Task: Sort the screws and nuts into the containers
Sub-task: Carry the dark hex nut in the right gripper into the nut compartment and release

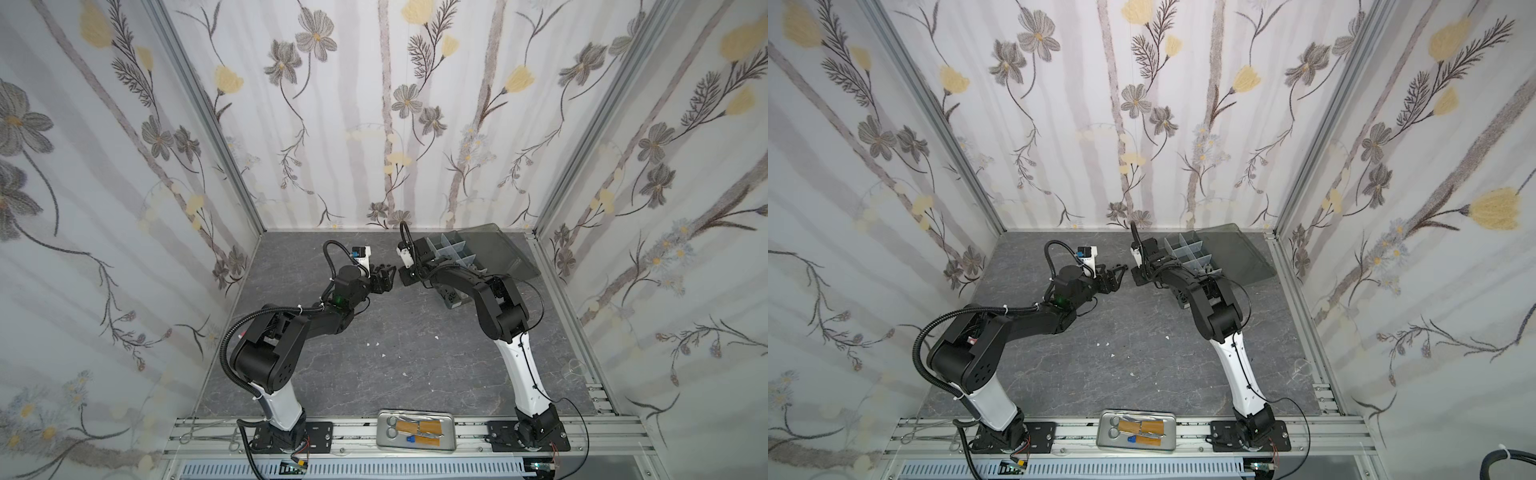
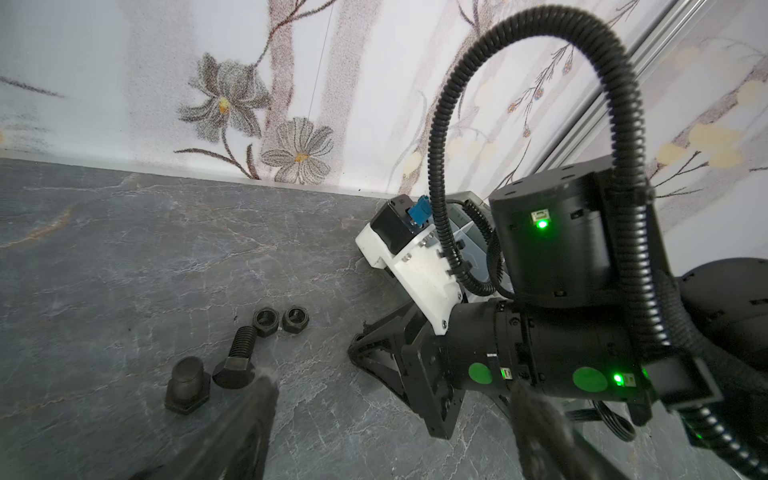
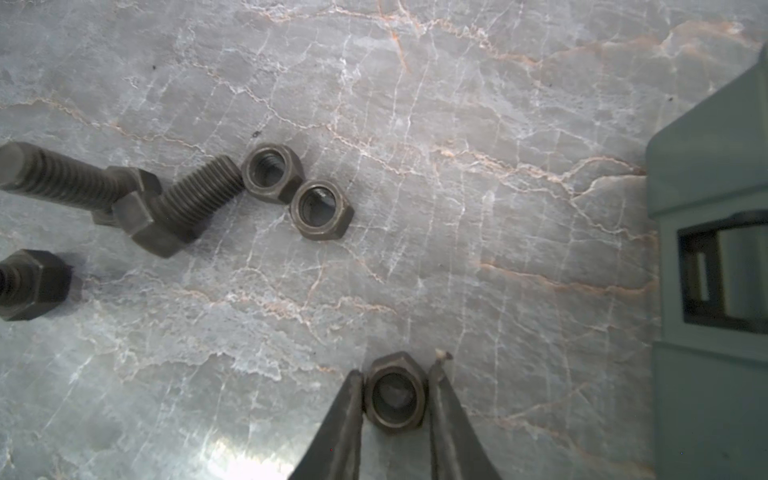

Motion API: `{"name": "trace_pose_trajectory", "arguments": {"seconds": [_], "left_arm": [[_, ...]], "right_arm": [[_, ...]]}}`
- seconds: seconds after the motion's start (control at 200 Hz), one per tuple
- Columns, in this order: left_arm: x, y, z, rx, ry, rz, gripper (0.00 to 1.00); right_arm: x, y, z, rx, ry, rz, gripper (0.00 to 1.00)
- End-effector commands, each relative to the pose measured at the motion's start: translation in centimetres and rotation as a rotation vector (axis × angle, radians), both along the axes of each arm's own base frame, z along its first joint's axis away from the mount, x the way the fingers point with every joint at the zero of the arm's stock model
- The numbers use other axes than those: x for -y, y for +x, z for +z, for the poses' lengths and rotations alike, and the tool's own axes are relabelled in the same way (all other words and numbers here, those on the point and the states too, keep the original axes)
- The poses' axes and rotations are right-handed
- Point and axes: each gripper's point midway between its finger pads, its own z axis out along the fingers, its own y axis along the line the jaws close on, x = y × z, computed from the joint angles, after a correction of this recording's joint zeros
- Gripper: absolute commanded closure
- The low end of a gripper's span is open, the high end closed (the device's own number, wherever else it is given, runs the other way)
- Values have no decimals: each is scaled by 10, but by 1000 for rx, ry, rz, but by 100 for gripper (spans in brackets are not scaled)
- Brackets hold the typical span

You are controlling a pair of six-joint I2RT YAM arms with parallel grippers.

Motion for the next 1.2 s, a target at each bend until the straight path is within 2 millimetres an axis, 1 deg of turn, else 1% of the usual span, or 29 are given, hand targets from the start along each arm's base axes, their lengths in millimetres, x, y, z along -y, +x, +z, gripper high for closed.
{"name": "trace_pose_trajectory", "arguments": {"seconds": [0.0,0.175,0.295,0.47,0.525,0.565,0.599,0.644,0.709,0.764,0.879,0.929,1.039,1.124,1.194], "left_arm": [[1,2,8,14,-21,2,12],[1,3,9,14,-19,7,12],[0,3,8,13,-17,9,12],[-2,4,7,17,-13,19,12],[-2,4,9,20,-13,21,12],[-2,5,11,25,-13,23,11],[-2,5,12,25,-12,24,11],[-3,7,11,23,-11,29,11],[-2,7,13,27,-15,29,11],[-2,7,13,29,-19,30,11],[1,10,13,25,-22,21,11],[2,11,12,24,-24,18,11],[4,12,13,25,-38,17,11],[5,12,12,21,-41,11,10],[4,11,12,21,-37,10,10]], "right_arm": [[2,-12,-7,-54,1,-5,79],[-2,-17,10,-53,61,-10,85],[-1,-20,22,-46,82,-21,85],[14,-30,43,-11,98,-62,86],[21,-35,54,0,121,-79,86],[26,-39,58,0,137,-89,86],[31,-41,68,12,159,-100,86],[40,-44,73,10,174,-118,87],[52,-49,86,17,195,-137,87],[63,-54,93,20,204,-148,87],[93,-59,110,37,222,-203,87],[107,-60,114,43,222,-231,87],[135,-63,111,41,203,-282,87],[152,-65,109,40,181,-319,87],[162,-66,107,41,176,-338,87]]}}
